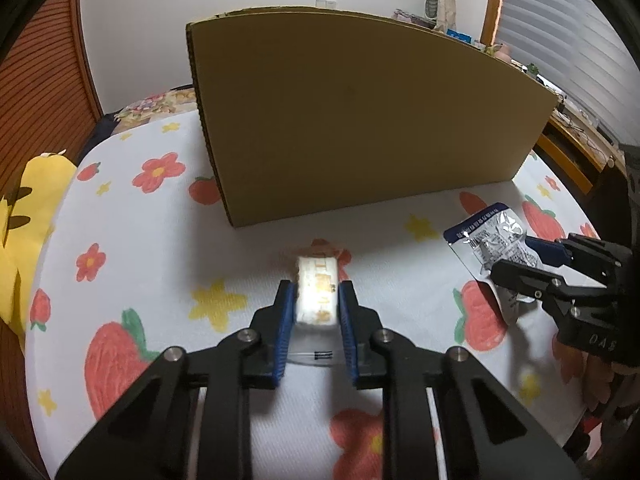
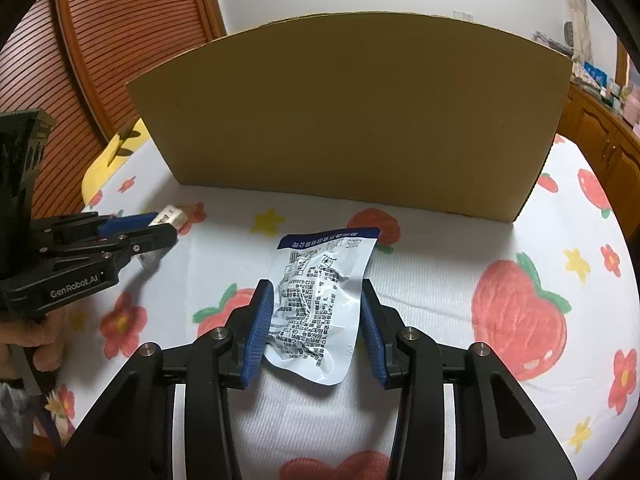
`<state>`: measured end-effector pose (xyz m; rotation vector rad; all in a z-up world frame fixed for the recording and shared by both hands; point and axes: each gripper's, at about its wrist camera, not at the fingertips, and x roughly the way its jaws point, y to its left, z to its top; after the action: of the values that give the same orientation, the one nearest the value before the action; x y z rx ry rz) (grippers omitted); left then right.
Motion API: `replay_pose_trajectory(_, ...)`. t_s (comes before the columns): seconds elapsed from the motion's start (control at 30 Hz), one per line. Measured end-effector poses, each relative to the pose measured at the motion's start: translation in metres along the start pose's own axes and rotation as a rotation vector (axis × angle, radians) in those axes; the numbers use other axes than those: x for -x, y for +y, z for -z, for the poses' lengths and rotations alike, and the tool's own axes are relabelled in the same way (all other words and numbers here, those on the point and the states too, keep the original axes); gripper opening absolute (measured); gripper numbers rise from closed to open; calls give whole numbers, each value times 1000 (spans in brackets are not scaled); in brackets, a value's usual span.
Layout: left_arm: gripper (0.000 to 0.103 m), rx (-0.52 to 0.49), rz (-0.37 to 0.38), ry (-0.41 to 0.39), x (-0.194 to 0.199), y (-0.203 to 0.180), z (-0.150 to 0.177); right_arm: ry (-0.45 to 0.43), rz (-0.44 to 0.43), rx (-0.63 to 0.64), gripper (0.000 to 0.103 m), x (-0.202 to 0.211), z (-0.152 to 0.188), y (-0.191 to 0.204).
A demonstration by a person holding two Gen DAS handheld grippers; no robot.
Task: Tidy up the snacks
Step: 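Grasp the white bar with left tool while right tool grasps the white-blue packet, then drop the white bar into the box with left tool while right tool drops the packet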
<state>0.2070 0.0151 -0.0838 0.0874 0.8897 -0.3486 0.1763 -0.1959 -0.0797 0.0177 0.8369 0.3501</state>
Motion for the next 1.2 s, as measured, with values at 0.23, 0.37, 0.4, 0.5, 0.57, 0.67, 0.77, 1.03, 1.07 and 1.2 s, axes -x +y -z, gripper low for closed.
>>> replay_pose_trajectory(0.23, 20, 31, 32, -13, 7, 0, 6, 0, -6, -4, 41, 1, 0, -3)
replay_pose_trajectory(0.37, 20, 46, 45, -31, 14, 0, 8, 0, -5, -3, 41, 1, 0, -2)
replay_pose_trajectory(0.4, 20, 42, 40, -38, 15, -1, 9, -1, -4, -3, 41, 1, 0, -2)
replay_pose_trajectory(0.5, 20, 28, 34, -53, 19, -4, 8, -4, -12, 2, 40, 3, 0, -3)
replay_pose_trajectory(0.57, 20, 31, 42, -59, 22, -4, 7, -12, -21, 4, 37, 6, 0, -4)
replay_pose_trajectory(0.67, 20, 35, 45, -70, 26, -3, 7, -16, -28, 8, 36, 9, 0, -4)
replay_pose_trajectory(0.77, 20, 41, 40, -84, 32, -1, 9, -27, -43, 11, 35, 13, 1, -5)
replay_pose_trajectory(1.03, 20, 43, 52, -96, 40, -5, 10, -64, -43, 18, 36, 35, 9, -3)
replay_pose_trajectory(1.07, 20, 41, 54, -98, 41, -6, 11, -70, -36, 26, 36, 39, 12, -1)
replay_pose_trajectory(1.2, 20, 38, 65, -108, 47, -8, 15, -84, -38, 35, 36, 49, 18, 2)
